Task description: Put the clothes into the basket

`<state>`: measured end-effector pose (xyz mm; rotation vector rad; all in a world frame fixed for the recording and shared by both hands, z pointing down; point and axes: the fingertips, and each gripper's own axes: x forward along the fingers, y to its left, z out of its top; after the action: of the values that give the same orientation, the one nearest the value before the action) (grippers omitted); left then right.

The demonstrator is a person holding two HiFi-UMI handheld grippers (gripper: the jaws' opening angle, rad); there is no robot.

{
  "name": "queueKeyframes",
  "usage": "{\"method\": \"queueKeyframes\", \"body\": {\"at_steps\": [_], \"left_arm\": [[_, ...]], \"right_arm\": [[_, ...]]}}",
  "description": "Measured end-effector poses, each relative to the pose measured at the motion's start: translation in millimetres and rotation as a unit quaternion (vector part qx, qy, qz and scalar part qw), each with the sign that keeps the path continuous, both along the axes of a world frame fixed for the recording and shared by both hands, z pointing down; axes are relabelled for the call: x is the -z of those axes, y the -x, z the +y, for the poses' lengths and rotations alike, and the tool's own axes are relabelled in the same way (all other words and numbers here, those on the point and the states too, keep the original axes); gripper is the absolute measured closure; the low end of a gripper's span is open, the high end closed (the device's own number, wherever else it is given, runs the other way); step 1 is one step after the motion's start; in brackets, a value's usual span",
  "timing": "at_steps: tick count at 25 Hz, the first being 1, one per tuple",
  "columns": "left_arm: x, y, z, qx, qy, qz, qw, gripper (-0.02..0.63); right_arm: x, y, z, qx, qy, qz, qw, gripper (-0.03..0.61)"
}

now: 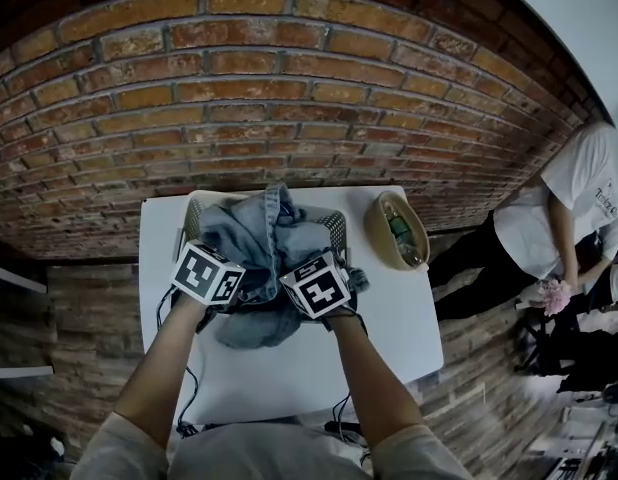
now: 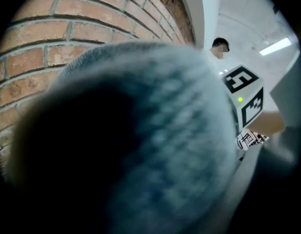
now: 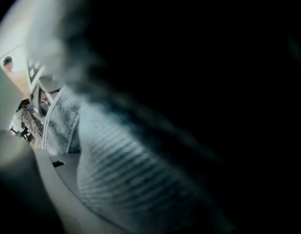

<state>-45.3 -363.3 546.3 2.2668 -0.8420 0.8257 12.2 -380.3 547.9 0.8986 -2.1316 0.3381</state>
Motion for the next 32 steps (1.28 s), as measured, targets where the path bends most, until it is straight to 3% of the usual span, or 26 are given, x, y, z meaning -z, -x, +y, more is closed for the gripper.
{"method": "queueKeyframes", "body": {"at_steps": [9,18,23,27,32], "left_arm": [[-23.0,18.8,-8.1,0.064,0.060,-0.037,0.9954,0.124],[-2.5,30.2,11.5,0.085,0.043,-0.018,0.9953,0.117],[12.7,38.5,22.0,0.093,0.004,-0.048,0.9945,0.117],[25.9,46.9,30.9,0.093,-0.051,-0.083,0.9908,0.117],[58.1,43.5,33.1,0.133,-0.133,-0.055,0.9807,0.118]], "right_arm": [[-19.5,-8.0,-12.3,-0.061,0.040,0.018,0.997,0.216],[6.2,-15.0,5.9,-0.092,0.054,-0.010,0.994,0.193],[25.0,-27.4,16.9,-0.116,0.014,-0.003,0.993,0.193],[47.5,-29.5,27.3,-0.130,-0.021,-0.037,0.991,0.193],[70.8,-22.1,37.7,-0.128,-0.077,-0.079,0.986,0.194]]}}
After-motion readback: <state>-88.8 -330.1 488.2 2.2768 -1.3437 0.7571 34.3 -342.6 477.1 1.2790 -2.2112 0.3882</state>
